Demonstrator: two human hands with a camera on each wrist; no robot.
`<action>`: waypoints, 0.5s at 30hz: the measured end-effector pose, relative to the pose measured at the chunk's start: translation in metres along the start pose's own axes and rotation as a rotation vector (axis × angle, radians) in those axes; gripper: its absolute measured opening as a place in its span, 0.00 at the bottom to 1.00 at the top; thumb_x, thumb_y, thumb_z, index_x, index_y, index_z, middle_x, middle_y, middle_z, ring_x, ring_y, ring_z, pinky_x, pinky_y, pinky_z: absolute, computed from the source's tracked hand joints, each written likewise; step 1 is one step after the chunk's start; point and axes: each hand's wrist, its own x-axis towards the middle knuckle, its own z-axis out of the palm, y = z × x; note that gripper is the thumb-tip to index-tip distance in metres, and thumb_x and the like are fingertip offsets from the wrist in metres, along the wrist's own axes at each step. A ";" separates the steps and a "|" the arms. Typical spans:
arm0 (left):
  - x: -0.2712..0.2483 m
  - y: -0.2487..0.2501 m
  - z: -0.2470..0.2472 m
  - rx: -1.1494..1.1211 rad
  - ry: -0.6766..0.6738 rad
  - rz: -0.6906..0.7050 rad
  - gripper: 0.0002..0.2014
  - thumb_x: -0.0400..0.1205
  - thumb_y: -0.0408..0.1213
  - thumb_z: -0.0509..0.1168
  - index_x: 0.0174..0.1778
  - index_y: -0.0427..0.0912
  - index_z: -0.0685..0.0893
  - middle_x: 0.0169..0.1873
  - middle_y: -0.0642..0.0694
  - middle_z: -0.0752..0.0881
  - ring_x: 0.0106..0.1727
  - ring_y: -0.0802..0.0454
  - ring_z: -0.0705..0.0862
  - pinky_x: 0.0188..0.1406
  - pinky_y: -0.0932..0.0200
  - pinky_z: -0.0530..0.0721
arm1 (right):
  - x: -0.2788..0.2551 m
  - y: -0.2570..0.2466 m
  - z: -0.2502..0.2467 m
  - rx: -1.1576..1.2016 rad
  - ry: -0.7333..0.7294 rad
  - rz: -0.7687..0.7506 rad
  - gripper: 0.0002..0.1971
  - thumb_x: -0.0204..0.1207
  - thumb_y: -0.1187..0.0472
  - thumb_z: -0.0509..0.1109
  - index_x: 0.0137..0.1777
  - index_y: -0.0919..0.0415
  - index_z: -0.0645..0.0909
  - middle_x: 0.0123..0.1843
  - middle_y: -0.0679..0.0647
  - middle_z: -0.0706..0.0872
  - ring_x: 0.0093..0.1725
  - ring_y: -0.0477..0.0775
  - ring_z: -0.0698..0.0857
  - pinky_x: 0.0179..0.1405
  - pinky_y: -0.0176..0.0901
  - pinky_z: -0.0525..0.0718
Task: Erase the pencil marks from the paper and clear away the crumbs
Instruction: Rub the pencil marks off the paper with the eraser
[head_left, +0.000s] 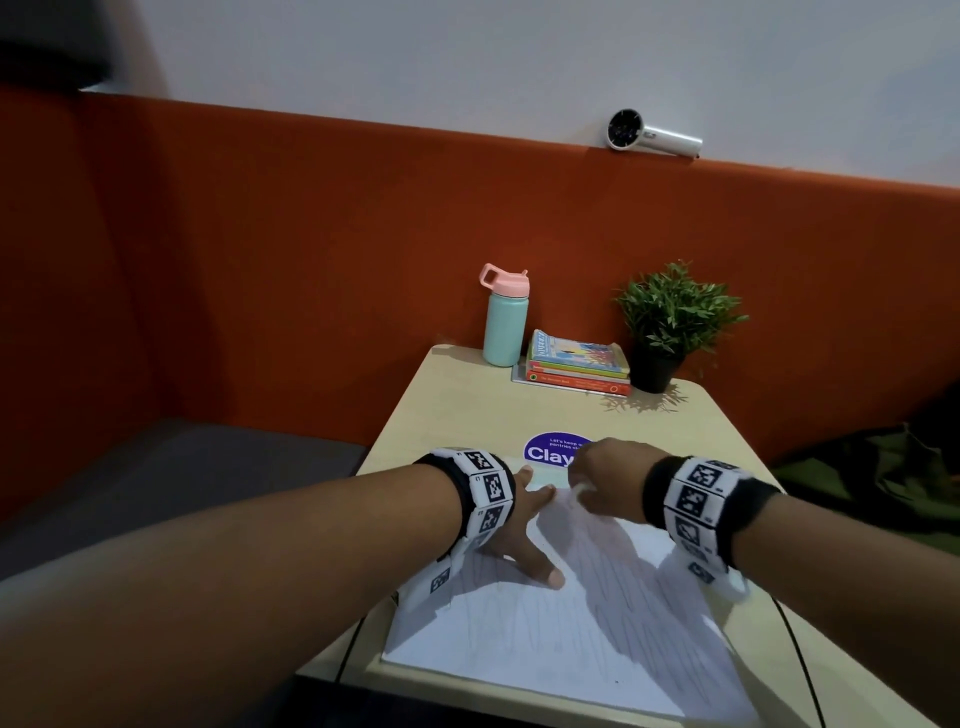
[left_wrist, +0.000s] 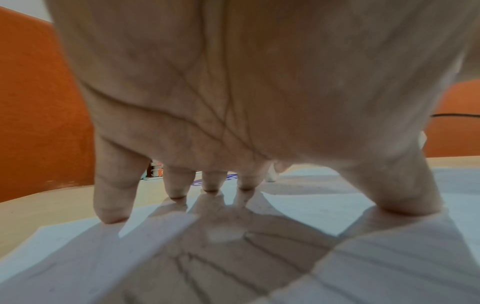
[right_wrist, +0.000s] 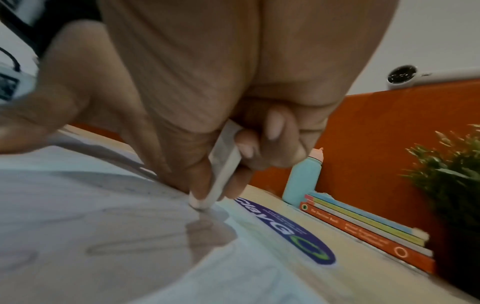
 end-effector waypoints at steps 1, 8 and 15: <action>-0.002 0.000 -0.001 0.002 0.003 0.001 0.58 0.69 0.84 0.57 0.89 0.62 0.39 0.90 0.45 0.39 0.89 0.34 0.53 0.83 0.27 0.58 | 0.001 -0.005 0.000 -0.022 -0.006 -0.010 0.14 0.81 0.56 0.61 0.63 0.50 0.83 0.60 0.49 0.85 0.55 0.51 0.83 0.57 0.49 0.86; -0.006 0.000 0.000 -0.003 0.024 -0.007 0.59 0.68 0.85 0.57 0.89 0.59 0.43 0.90 0.47 0.41 0.88 0.35 0.57 0.82 0.29 0.62 | 0.006 -0.015 -0.001 -0.054 -0.025 -0.020 0.14 0.83 0.56 0.60 0.63 0.51 0.83 0.59 0.50 0.84 0.50 0.50 0.81 0.52 0.47 0.86; -0.013 0.003 -0.004 -0.053 0.038 -0.005 0.54 0.72 0.80 0.62 0.89 0.63 0.47 0.90 0.49 0.44 0.88 0.37 0.57 0.83 0.34 0.60 | -0.002 -0.035 0.006 -0.096 -0.069 -0.153 0.15 0.83 0.54 0.61 0.67 0.47 0.81 0.58 0.49 0.82 0.55 0.55 0.83 0.53 0.53 0.86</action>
